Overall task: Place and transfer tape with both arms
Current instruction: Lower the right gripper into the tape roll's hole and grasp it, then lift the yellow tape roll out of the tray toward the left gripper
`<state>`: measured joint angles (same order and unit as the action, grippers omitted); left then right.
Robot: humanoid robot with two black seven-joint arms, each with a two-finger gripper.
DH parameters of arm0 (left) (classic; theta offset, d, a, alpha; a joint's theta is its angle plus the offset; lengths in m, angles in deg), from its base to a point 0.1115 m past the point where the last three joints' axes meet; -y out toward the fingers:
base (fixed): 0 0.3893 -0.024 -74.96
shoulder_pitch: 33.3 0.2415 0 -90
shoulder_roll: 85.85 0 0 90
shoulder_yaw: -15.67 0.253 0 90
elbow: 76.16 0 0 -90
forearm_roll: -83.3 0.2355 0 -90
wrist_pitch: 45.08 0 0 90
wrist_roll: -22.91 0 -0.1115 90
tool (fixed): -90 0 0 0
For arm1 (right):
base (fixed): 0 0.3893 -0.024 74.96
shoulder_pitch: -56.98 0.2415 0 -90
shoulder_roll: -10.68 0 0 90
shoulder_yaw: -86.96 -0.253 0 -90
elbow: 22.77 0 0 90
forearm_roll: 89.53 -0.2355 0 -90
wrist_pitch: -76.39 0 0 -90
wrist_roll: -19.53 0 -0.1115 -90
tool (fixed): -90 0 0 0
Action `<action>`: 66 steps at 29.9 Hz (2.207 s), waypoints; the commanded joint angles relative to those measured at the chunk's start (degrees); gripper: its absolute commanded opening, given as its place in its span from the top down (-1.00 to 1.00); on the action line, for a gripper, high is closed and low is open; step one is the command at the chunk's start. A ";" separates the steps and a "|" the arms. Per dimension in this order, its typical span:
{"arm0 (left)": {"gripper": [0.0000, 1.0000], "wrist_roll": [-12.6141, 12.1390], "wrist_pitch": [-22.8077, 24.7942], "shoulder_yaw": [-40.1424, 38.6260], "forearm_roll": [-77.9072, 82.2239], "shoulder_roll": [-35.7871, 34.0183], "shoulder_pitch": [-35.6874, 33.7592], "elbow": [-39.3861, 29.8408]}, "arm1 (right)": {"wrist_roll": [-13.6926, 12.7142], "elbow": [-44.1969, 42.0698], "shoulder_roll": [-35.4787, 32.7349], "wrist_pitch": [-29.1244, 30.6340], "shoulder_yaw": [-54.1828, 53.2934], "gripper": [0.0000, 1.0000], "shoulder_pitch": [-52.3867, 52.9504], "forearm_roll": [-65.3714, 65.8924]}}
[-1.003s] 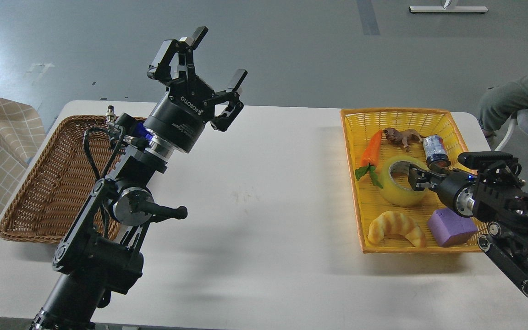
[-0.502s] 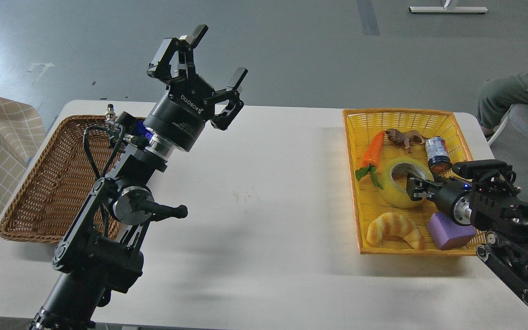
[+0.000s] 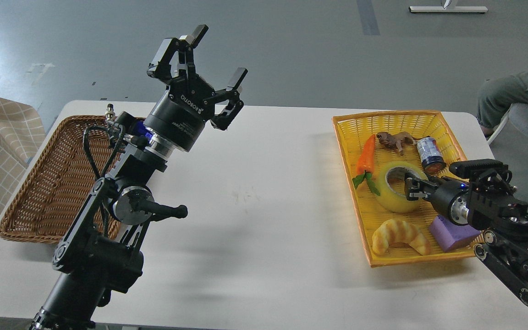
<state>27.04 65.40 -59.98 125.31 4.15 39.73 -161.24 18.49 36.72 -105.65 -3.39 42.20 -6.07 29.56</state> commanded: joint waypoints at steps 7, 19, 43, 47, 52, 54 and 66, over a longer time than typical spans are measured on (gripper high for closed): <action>-0.96 -0.08 0.00 0.32 0.18 0.00 0.00 0.00 | 0.34 1.33 -1.53 -0.02 -1.20 0.51 -0.59 -0.18; -0.96 -0.08 0.00 0.32 0.26 0.00 0.00 -0.17 | 0.34 4.40 -3.29 -0.02 -2.17 0.52 -2.70 -0.53; -0.96 -0.17 -0.09 0.41 0.26 0.00 0.00 -0.35 | -0.19 15.30 -8.48 5.78 -7.62 0.73 -0.95 -3.86; -0.96 -0.17 -0.09 0.50 0.26 0.00 0.18 -0.17 | -0.89 15.65 -6.99 5.78 -7.79 0.76 0.46 -4.57; -0.96 -0.17 -0.61 0.50 0.35 0.00 0.00 -0.17 | -2.99 16.80 -3.13 6.13 -7.53 0.76 4.58 -4.66; -0.96 -0.17 -1.14 0.50 0.35 0.00 0.18 -0.17 | -3.53 16.80 -1.72 7.87 -7.44 0.76 6.86 -4.66; -0.96 -0.52 -1.32 0.59 0.35 0.00 0.00 -0.09 | -5.90 16.01 13.75 14.48 -4.29 0.76 12.06 -4.49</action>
<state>26.57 64.08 -59.43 125.67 4.15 39.74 -161.32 12.69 52.78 -94.62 10.21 35.79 5.99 24.95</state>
